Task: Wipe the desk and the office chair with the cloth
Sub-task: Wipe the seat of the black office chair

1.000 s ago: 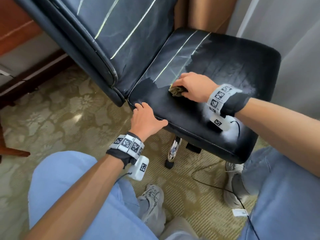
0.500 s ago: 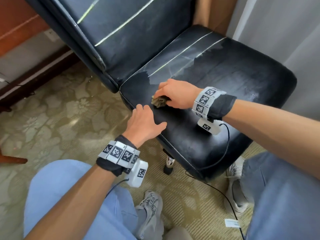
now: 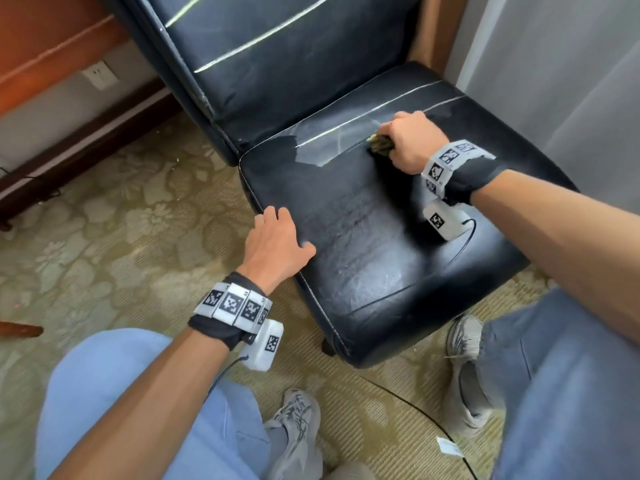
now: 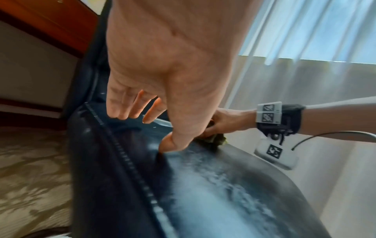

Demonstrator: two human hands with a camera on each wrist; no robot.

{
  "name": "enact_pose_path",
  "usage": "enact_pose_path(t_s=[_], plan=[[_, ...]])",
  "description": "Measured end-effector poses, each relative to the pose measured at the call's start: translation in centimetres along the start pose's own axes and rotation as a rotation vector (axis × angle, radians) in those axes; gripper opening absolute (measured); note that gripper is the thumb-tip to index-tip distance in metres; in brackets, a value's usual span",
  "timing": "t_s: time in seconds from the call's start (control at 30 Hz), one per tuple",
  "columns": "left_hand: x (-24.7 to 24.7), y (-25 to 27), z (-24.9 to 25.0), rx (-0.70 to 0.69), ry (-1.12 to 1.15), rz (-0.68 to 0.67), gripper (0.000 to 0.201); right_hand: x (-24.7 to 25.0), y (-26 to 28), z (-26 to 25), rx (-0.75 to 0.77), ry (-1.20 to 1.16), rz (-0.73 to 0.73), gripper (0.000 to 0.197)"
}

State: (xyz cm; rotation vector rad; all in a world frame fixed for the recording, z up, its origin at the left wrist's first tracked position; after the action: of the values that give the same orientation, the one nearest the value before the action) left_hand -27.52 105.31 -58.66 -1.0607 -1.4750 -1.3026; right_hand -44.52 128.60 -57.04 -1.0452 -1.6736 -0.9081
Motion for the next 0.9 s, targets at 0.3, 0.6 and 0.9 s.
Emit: enact_pose_path(t_s=[0.3, 0.6, 0.9], plan=[[-0.1, 1.2, 5.6, -0.244, -0.048, -0.121, 0.089, -1.6, 3.9, -3.9, 0.278, 0.016, -0.145, 0.057], [-0.3, -0.2, 4.3, -0.207, -0.101, -0.085, 0.098, 2.1, 4.5, 11.4, -0.183, -0.133, 0.166, 0.037], [0.6, -1.3, 2.2, -0.173, -0.191, -0.028, 0.096, 2.3, 7.2, 14.2, -0.249, -0.183, 0.2, 0.037]])
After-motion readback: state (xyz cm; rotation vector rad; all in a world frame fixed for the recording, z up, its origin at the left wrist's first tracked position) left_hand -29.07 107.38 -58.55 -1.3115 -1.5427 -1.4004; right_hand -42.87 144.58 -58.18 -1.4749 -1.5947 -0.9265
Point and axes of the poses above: each hand's wrist, its own y-axis away from the middle knuckle, its own x-axis out of the back of the hand, z = x × y, the point moved 4 cm from there along -y, towards the middle knuckle, and after that the axes turned 10 degrees about -y, right-handed, at the moved point
